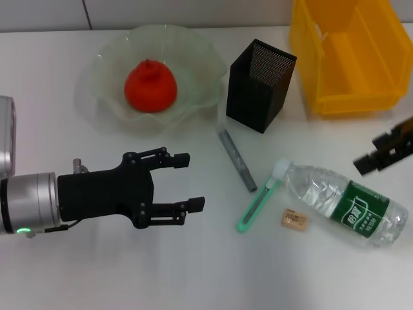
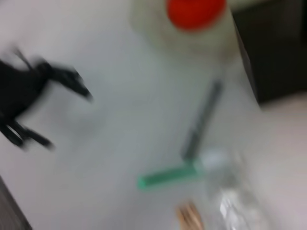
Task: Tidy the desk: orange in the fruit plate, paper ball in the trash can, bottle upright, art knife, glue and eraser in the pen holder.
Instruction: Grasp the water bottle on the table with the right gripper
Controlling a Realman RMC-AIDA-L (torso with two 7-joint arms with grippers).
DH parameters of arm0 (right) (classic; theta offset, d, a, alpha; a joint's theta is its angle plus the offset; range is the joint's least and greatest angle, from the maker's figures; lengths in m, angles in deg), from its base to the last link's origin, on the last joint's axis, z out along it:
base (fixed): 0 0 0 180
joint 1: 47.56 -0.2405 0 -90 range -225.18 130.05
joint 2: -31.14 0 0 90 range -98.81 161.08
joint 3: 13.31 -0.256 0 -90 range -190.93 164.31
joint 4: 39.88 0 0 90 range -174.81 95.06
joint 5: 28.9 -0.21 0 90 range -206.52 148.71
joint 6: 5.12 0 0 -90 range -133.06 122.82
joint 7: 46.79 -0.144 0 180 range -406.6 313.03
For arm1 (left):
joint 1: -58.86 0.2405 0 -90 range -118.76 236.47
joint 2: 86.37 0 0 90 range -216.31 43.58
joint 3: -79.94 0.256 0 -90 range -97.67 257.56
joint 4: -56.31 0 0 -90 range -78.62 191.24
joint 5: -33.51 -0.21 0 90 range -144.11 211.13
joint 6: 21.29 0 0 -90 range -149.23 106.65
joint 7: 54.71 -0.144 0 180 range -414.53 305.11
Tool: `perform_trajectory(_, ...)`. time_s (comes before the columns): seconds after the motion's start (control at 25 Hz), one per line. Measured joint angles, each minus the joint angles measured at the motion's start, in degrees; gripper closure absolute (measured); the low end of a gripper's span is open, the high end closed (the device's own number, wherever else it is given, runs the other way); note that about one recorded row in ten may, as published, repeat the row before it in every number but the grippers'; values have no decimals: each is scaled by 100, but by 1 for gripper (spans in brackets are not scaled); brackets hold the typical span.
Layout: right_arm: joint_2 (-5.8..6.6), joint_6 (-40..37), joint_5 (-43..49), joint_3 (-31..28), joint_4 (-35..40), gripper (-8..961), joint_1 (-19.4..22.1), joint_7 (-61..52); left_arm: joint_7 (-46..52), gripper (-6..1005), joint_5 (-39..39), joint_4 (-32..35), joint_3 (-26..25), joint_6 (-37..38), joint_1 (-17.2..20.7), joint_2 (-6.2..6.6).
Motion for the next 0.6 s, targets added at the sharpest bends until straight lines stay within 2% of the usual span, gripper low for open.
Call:
perform_trajectory(0.04,0,0,0,0,0,125,0,0,0,174,0,0,0,0,0,0)
perform_trajectory(0.12,-12,-11,437,518,-38,125,-139,-403,0,175,1,0,-21,0,-2,0)
perform_trajectory(0.32,-65,110,831,1223,-17,126,-247,-718,-2,175,8,0,-84,0,-15,-5)
perform_trajectory(0.6,-163,578,916,1769,276,128,-242,-732,-8,175,10,-68,-88,0,-71,-10)
